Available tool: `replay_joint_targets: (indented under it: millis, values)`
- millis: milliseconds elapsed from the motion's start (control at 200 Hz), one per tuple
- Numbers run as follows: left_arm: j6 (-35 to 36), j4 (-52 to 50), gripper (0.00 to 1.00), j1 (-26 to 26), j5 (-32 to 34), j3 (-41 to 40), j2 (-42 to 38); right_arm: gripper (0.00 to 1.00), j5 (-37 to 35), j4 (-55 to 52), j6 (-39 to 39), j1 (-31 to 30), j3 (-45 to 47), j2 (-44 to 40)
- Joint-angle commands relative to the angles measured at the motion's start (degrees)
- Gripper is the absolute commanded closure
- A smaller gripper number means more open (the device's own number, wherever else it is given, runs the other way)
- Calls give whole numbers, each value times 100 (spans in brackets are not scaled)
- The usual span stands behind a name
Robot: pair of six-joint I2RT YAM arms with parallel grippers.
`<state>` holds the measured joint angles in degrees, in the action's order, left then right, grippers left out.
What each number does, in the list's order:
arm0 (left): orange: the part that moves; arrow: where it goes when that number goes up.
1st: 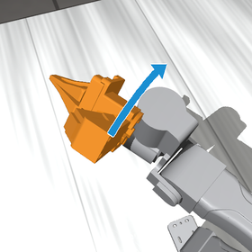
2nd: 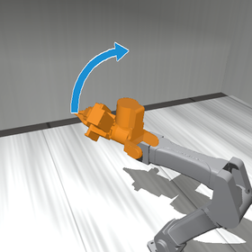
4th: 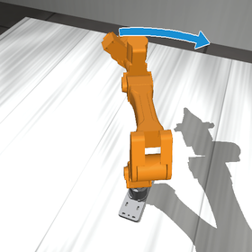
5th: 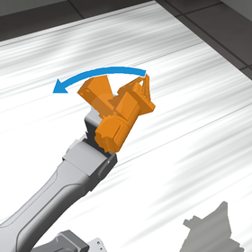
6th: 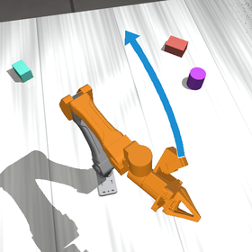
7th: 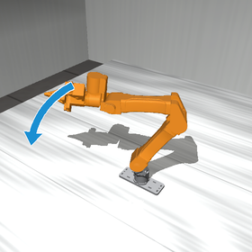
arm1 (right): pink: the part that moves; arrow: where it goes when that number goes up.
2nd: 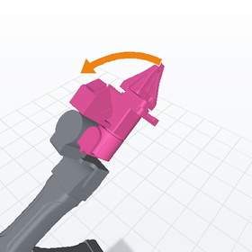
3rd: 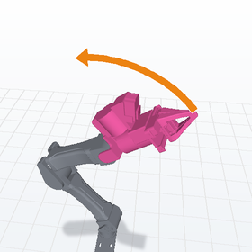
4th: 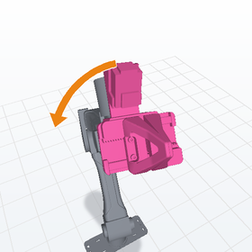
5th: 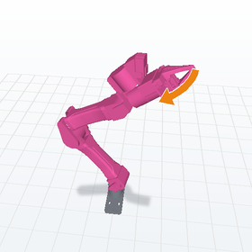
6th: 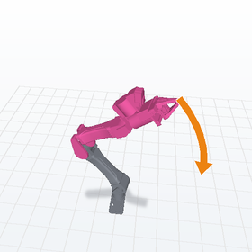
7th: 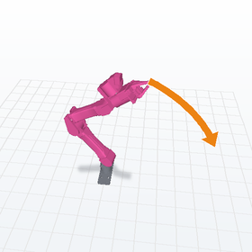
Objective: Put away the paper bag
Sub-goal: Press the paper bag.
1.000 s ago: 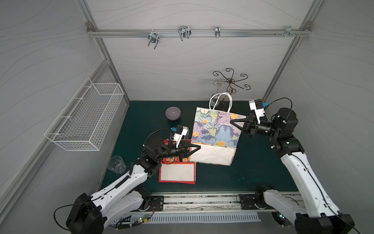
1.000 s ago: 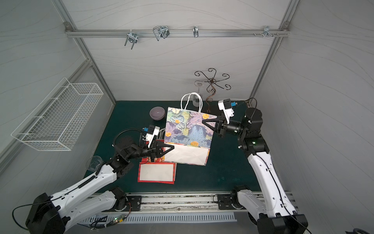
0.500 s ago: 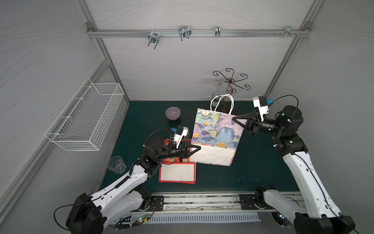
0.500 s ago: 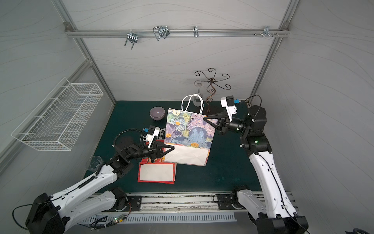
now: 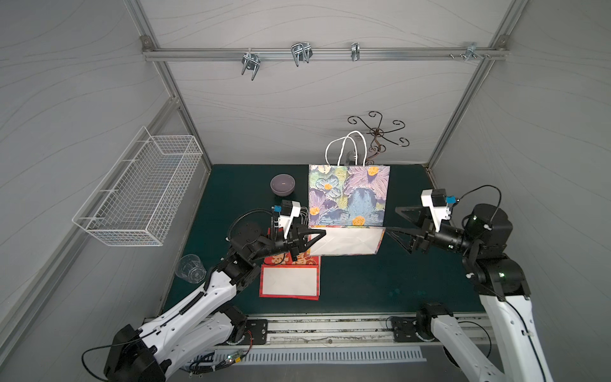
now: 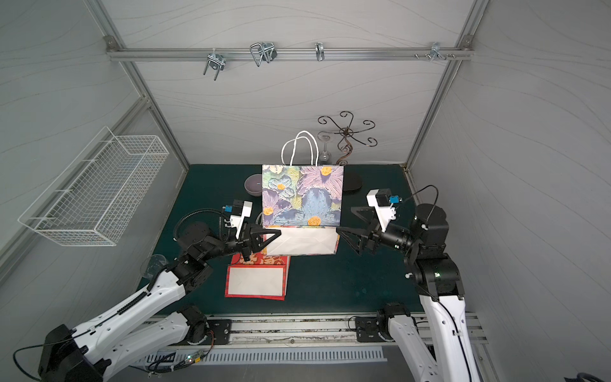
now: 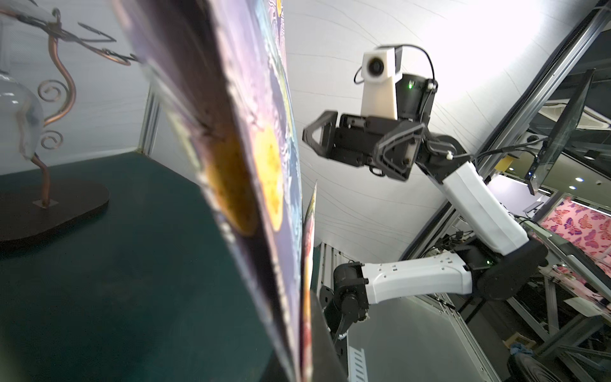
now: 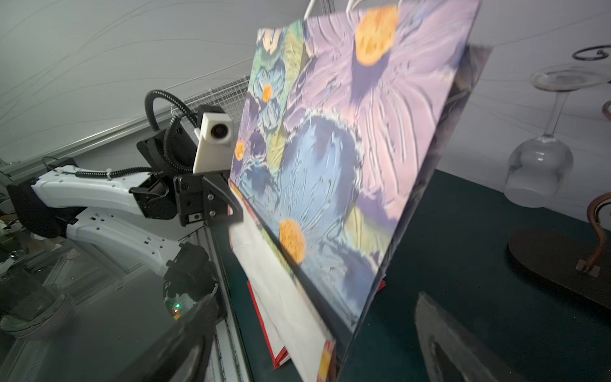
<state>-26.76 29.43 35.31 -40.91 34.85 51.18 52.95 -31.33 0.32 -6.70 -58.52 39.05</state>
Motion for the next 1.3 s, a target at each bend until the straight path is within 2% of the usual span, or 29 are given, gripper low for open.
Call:
replay_joint_targets:
  millis: [0, 140, 265, 360, 545, 705, 765, 1006, 1161, 1191, 1226, 1296]
  values:
    - [42, 510, 100, 20, 144, 429, -38, 5, 286, -817, -193, 20, 303, -45]
    - [-163, 718, 100, 12, 95, 570, 10, 2, 869, -490, 209, 24, 488, 111]
    - [-354, 908, 100, 12, 27, 609, 41, 1, 1547, 370, 928, -47, 565, 392]
    - [-465, 972, 100, 22, -34, 583, 68, 1, 1805, 1141, 1417, -247, 551, 521]
    - [-612, 1105, 100, 40, -102, 515, 111, 1, 1546, 1911, 1547, -623, 331, 820]
    - [-807, 1272, 100, 59, -149, 483, 164, 8, 1186, 2640, 1738, -644, 219, 1143]
    - [-839, 1285, 100, 71, -155, 488, 176, 15, 1189, 3017, 1890, -700, 193, 1257]
    - [-1004, 1427, 100, 75, 49, 409, 217, 60, 1050, 3320, 1878, -917, 52, 1529]
    - [-928, 1331, 100, 86, 323, 318, 134, 100, 1087, 3282, 1786, -921, 113, 1571]
    - [-912, 1307, 100, 85, 403, 297, 113, 100, 1118, 3224, 1738, -920, 98, 1579]
    - [-888, 1279, 93, 81, 482, 277, 87, 100, 1145, 3087, 1667, -918, 66, 1577]
    - [-862, 1243, 72, 80, 614, 264, 39, 100, 1215, 2755, 1445, -921, -6, 1580]
